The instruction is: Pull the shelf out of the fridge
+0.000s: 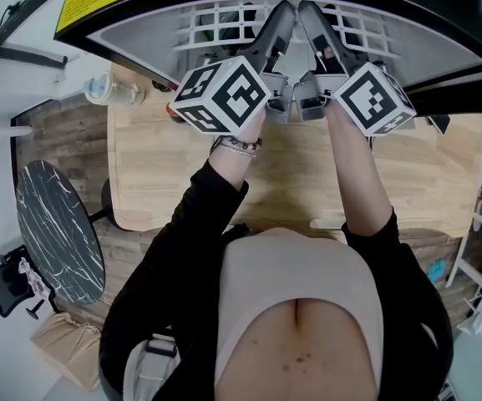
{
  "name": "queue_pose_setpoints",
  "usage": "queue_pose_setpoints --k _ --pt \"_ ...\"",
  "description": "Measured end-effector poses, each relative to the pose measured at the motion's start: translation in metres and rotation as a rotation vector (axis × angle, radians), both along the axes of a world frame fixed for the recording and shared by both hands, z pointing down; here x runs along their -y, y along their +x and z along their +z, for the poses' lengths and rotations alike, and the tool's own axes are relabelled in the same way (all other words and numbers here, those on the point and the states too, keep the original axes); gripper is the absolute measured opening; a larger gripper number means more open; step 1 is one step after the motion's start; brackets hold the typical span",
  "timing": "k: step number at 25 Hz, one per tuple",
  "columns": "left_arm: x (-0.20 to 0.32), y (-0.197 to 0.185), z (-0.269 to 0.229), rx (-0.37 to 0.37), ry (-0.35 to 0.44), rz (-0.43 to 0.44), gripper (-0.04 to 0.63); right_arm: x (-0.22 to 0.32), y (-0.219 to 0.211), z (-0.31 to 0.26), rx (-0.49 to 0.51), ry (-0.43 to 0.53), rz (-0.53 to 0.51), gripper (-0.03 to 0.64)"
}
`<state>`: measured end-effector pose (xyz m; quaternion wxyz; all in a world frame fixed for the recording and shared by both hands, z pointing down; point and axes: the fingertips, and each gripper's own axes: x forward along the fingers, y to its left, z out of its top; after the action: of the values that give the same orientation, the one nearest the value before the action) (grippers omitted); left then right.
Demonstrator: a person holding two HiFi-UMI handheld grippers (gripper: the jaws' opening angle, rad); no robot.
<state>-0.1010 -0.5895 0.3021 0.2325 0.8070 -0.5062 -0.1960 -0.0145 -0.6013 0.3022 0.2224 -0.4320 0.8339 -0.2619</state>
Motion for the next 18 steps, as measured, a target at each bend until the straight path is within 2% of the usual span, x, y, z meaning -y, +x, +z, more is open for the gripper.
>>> queue_pose_setpoints --k 18 --pt "-0.0024 -0.0006 0.0025 0.004 -0.026 -0.003 0.253 -0.0024 0.0020 0.0021 -0.004 -0.030 0.023 0.238"
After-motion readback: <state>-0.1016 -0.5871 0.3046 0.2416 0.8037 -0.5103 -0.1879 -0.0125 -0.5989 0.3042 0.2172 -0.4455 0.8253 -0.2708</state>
